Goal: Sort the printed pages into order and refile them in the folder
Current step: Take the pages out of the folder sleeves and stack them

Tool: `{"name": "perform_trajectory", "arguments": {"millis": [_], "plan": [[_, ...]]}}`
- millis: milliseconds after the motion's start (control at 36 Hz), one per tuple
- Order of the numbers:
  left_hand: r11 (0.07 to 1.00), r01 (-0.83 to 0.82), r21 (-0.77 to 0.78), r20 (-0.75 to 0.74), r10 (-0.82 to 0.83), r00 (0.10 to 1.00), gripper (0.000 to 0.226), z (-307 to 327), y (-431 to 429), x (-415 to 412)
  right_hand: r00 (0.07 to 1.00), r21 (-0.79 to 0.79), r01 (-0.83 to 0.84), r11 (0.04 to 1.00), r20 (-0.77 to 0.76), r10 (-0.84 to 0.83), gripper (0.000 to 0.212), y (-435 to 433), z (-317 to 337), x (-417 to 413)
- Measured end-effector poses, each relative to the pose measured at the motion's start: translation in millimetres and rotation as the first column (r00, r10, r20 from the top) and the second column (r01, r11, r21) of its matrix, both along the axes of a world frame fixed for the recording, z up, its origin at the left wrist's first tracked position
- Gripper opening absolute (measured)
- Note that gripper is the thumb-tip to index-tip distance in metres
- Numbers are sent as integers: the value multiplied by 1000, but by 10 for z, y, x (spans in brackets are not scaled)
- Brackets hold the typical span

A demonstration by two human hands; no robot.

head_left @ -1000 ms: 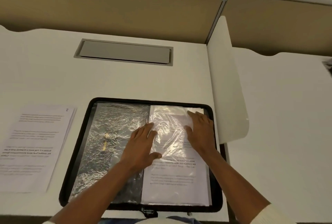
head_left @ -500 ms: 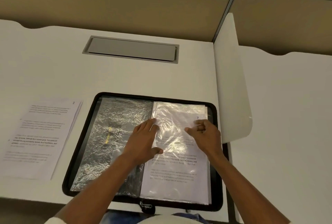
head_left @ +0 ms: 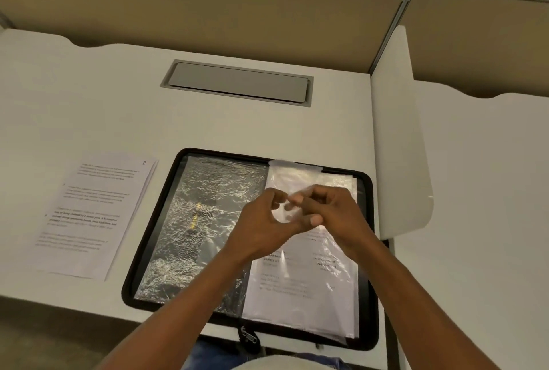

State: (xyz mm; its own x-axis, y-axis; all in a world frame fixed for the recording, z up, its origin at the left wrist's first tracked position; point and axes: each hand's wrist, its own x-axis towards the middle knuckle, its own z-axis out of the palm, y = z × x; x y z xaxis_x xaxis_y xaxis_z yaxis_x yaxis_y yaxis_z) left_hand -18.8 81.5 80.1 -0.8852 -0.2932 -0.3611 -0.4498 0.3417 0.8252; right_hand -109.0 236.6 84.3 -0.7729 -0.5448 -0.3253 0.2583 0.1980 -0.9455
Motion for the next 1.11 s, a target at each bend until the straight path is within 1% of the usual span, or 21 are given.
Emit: {"name": "perform_trajectory", "arguments": {"millis": [111, 167, 222, 250, 333, 361, 389, 417, 444, 500, 556, 611, 639, 722, 778, 889, 944, 972, 1028, 1111], "plan": [[987, -85, 140, 82, 74, 994, 84, 224, -129, -7, 994, -127, -90, 988, 53, 97, 20, -251, 83, -43], [969, -177, 171, 89, 164, 982, 72, 303, -241, 11, 985, -181, -119, 976, 102, 139, 26, -383, 90, -68], [949, -288, 124, 102, 277, 955, 51, 333, -405, 32, 972, -243, -157, 957, 135, 194, 32, -510, 81, -88], [943, -325, 66, 108, 317, 942, 41, 320, -510, 37, 965, -266, -181, 947, 136, 222, 34, -567, 65, -98], [917, -394, -63, 78, 398, 914, 11, 245, -869, 76, 958, -276, -242, 930, 85, 274, 38, -715, -25, -123], [904, -411, -117, 68, 420, 905, 8, 223, -986, 97, 959, -255, -256, 933, 55, 278, 38, -764, -69, -128], [884, -418, -211, 49, 436, 899, 14, 191, -1103, 123, 960, -221, -269, 937, 22, 281, 38, -810, -106, -124], [846, -414, -337, 32, 450, 893, 18, 153, -1222, 153, 959, -169, -283, 944, -21, 283, 38, -856, -154, -121], [801, -404, -443, 17, 457, 889, 17, 119, -1331, 184, 953, -105, -299, 948, -74, 293, 38, -903, -195, -113], [737, -390, -552, 2, 468, 884, 13, 60, -1493, 231, 920, 53, -340, 939, -187, 344, 36, -996, -306, -106], [711, -386, -587, 6, 481, 877, 9, 7, -1586, 262, 840, 236, -362, 902, -337, 426, 32, -1082, -455, -107], [693, -370, -618, 23, 487, 873, 7, -59, -1645, 293, 711, 391, -343, 854, -486, 508, 32, -1161, -627, -105], [685, -364, -631, 25, 486, 873, 7, -97, -1671, 311, 656, 452, -330, 829, -522, 545, 33, -1199, -697, -99], [673, -339, -657, 46, 485, 873, 14, -252, -1750, 367, 537, 633, -283, 721, -518, 666, 42, -1282, -842, -89], [673, -318, -667, 78, 488, 869, 18, -340, -1796, 393, 472, 715, -269, 646, -487, 735, 56, -1307, -937, -95], [670, -280, -688, 108, 476, 873, 14, -469, -1843, 405, 399, 783, -259, 565, -446, 801, 79, -1333, -1049, -107], [656, -256, -711, 123, 473, 873, 10, -493, -1856, 407, 368, 803, -237, 546, -446, 816, 86, -1355, -1080, -114], [649, -231, -725, 132, 459, 879, 9, -515, -1856, 400, 368, 806, -232, 545, -446, 816, 87, -1348, -1090, -124], [628, -168, -760, 158, 429, 889, 8, -549, -1875, 425, 408, 771, -263, 579, -455, 791, 87, -1358, -1094, -134], [588, -88, -804, 180, 382, 906, 11, -617, -1866, 406, 520, 678, -271, 683, -494, 697, 78, -1267, -1061, -179]]}}
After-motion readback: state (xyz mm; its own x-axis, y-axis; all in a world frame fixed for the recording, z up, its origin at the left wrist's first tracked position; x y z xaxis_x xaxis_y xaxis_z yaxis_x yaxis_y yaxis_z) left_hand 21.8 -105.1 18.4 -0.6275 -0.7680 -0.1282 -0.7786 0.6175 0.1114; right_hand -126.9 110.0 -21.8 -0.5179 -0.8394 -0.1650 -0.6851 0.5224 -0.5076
